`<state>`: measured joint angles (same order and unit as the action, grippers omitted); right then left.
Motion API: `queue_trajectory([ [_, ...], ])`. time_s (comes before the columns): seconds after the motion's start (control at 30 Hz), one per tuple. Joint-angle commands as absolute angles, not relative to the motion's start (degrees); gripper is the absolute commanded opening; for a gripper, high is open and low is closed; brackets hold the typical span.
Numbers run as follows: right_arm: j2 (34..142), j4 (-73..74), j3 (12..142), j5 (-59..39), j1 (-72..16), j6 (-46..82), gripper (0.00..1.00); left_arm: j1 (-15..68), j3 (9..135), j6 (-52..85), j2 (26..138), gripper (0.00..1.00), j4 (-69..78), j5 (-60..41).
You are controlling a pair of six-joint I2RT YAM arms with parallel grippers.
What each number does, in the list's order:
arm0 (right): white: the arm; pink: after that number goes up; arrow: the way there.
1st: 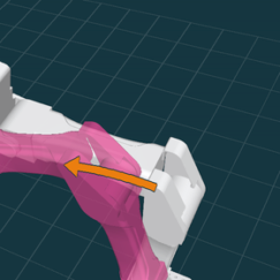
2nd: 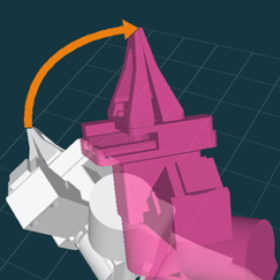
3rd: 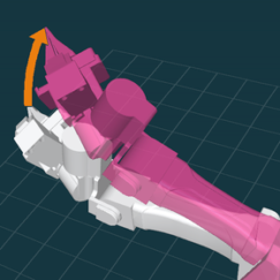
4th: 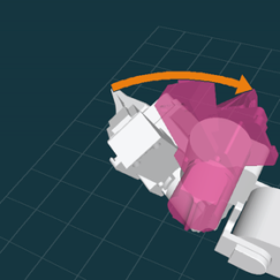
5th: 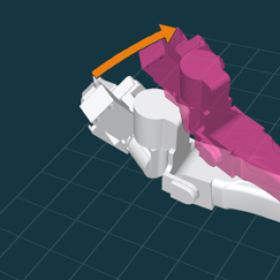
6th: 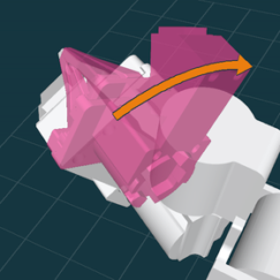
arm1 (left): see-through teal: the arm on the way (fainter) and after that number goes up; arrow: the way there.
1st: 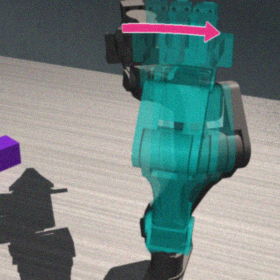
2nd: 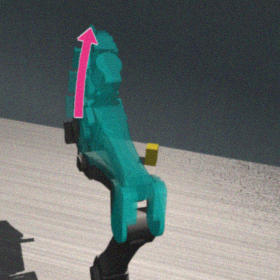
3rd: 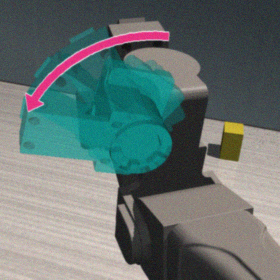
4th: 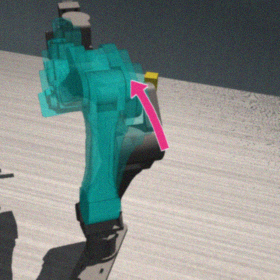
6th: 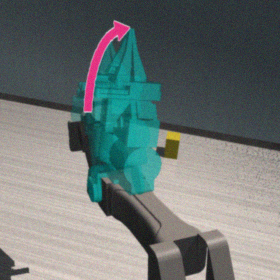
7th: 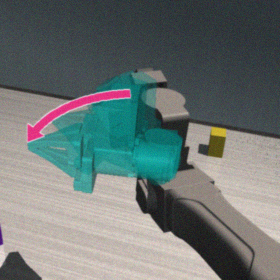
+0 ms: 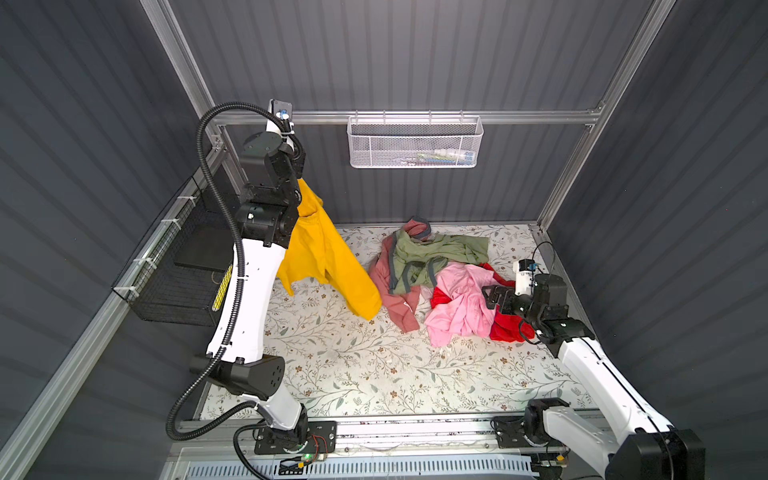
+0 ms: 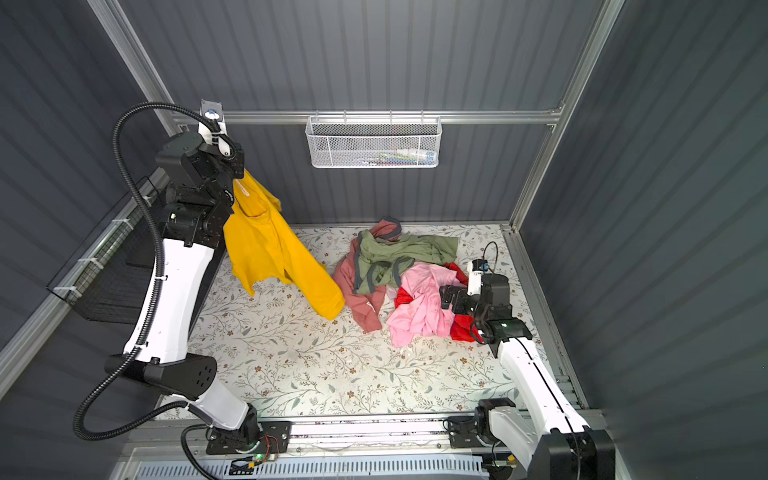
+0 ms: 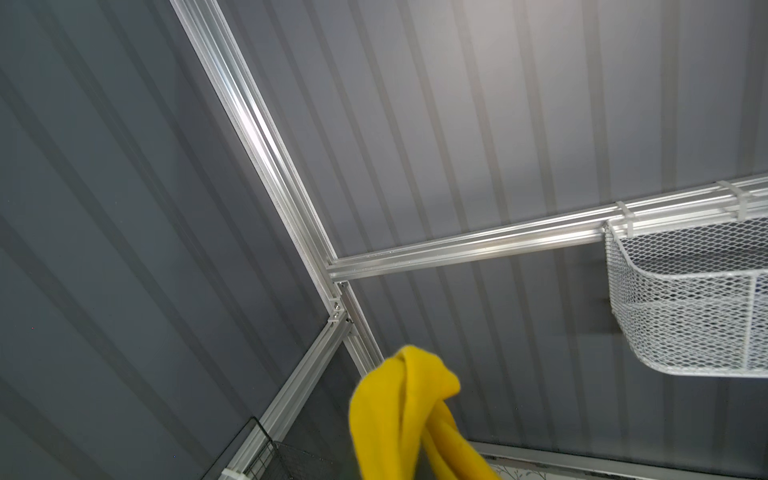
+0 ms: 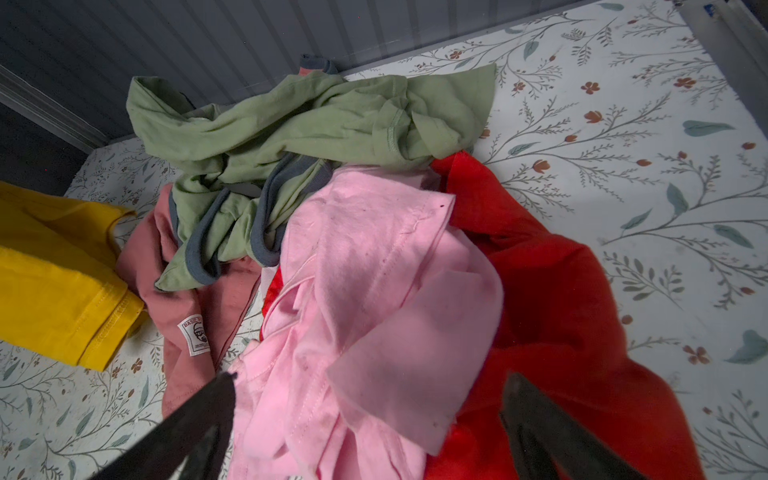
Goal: Pick out a specific cloth from the pile
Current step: 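Carry the yellow T-shirt away from the heap and lower it with the left gripper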
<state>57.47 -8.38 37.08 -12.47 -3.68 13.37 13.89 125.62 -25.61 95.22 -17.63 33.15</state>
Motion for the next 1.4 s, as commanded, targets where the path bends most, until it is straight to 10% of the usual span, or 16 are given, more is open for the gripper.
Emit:
queue_trajectory([
  [0.0,58.42,-7.34,38.33,-13.78,-3.65,14.28,0.99,14.06,127.74,-29.51,96.69,0.0,-12.44,33.73],
  [1.37,57.16,-11.06,38.54,-11.67,-4.18,11.6,0.99,4.58,72.14,8.7,89.71,0.0,-23.3,21.21],
])
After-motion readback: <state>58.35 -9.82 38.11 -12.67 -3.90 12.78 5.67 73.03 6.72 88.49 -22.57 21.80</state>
